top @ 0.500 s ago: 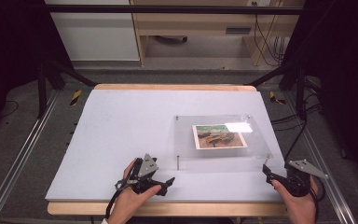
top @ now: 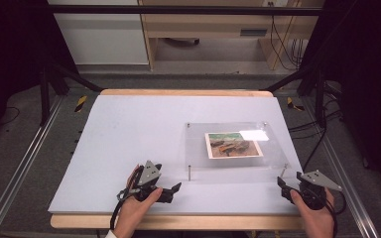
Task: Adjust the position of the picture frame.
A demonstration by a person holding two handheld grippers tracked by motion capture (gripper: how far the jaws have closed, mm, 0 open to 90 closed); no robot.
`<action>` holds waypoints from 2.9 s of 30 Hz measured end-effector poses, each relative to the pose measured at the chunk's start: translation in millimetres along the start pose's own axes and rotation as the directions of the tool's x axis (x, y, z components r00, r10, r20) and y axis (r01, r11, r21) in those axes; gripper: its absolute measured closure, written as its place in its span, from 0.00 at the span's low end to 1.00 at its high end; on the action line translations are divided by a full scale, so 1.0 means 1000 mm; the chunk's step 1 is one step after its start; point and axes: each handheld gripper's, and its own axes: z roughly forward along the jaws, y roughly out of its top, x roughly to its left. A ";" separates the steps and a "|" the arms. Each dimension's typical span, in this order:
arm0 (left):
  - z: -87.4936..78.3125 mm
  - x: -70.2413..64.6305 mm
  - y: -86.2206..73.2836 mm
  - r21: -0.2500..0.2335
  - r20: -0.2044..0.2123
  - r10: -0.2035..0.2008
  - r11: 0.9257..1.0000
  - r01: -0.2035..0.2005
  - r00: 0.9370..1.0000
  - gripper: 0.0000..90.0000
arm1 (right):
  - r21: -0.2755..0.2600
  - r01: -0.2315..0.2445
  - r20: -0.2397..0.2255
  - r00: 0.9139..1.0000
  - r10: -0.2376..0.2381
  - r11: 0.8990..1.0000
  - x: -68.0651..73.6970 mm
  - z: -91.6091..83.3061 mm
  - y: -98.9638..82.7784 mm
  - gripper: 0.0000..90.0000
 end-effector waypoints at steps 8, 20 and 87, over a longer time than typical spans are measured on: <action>0.002 -0.013 0.006 -0.019 0.019 0.008 1.000 -0.008 1.000 0.10 | -0.015 -0.003 -0.037 0.999 0.002 1.000 0.004 0.009 0.003 0.39; 0.006 -0.024 0.008 -0.046 0.026 -0.025 0.999 0.026 0.999 0.27 | -0.025 -0.029 -0.066 0.997 0.028 0.999 -0.011 0.035 0.012 0.69; -0.037 0.055 0.040 -0.197 -0.045 -0.172 0.967 0.161 0.984 0.93 | -0.169 -0.077 -0.214 0.976 0.040 0.983 0.071 0.037 0.086 0.94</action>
